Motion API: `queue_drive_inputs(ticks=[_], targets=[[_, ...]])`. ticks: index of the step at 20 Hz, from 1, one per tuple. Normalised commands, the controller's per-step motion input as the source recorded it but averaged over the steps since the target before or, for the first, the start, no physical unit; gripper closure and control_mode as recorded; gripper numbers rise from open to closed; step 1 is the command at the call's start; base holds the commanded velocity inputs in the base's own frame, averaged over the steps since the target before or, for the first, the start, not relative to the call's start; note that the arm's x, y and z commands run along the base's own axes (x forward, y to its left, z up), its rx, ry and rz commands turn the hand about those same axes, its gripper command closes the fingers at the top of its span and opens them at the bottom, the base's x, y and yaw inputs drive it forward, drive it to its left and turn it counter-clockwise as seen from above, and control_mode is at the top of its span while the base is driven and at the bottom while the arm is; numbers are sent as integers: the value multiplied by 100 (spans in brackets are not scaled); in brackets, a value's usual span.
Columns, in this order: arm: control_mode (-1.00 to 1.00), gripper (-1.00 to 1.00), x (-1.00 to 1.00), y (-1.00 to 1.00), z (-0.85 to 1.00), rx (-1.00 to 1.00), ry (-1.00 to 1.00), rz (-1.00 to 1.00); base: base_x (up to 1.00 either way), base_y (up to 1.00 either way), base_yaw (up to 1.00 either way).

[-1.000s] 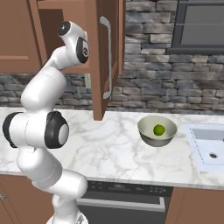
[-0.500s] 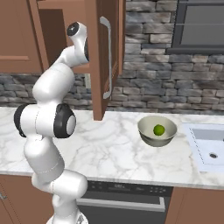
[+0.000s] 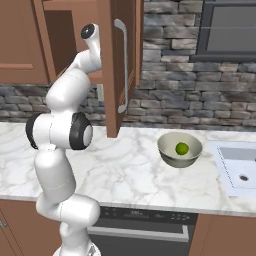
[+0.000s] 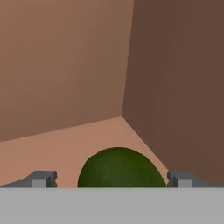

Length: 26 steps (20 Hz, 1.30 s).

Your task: Pick the limes from the cabinet and place them in one bowl. Pick the mushroom from the sink and place it in the other bowl.

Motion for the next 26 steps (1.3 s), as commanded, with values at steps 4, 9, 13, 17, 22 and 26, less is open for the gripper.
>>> queue_drive_inputs(ticks=[4,9,13,17,22,26], targets=[[-100,-100,0,-19,-15,0,1,-3,0,0,0],[-100,100,-8,-20,-20,0,3,-6,0,0,0],[-100,100,-1,-3,-20,0,0,-2,0,0,0],[-100,100,1,0,-6,0,-1,0,0,0,0],[-100,100,2,4,-1,6,-7,-1,0,0,0],[-100,100,-9,9,1,15,-19,0,0,0,0]])
